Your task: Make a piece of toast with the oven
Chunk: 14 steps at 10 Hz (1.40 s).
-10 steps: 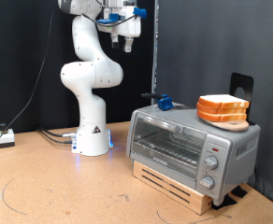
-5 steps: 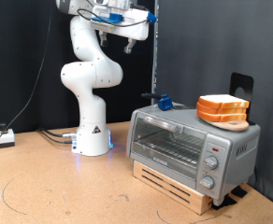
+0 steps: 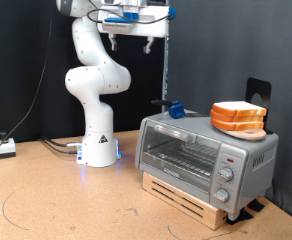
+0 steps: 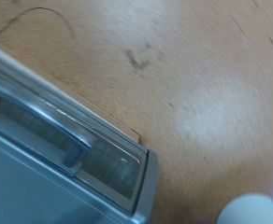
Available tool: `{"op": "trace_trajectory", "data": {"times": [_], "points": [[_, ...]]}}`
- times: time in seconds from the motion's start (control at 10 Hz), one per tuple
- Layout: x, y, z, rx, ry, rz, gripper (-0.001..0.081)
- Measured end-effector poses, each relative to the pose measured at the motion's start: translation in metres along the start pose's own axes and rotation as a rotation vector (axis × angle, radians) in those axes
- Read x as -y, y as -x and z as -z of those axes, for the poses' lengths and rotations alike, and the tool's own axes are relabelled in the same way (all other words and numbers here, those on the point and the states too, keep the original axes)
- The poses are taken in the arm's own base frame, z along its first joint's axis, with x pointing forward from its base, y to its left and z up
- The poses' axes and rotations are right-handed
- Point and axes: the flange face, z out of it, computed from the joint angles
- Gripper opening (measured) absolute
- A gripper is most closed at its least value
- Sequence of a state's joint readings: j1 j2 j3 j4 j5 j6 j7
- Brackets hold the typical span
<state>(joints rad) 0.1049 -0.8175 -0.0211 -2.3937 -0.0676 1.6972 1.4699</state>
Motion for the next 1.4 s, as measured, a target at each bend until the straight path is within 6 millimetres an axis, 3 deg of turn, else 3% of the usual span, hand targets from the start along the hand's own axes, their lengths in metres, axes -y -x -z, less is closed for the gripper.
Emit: {"op": "trace_trajectory", "data": {"times": [0.3,0.5,0.7,0.8,1.1,1.3,1.4], "points": [[0.001,0.005,-0.004,0.069,-0.034,0.113,0.0807],[-0.006,0.014,0.007,0.175,-0.096,0.330,0.0807],[-0.015,0.019,-0.001,0.202,-0.135,0.551,0.0807],[-0.015,0.018,-0.001,0.200,-0.130,0.504,0.0807],[-0.023,0.024,0.006,0.408,-0.151,0.765,0.0807],[-0.009,0.026,0.000,0.499,-0.190,0.967,0.0807],[-0.010,0.025,0.000,0.493,-0.181,0.925,0.0807]]}}
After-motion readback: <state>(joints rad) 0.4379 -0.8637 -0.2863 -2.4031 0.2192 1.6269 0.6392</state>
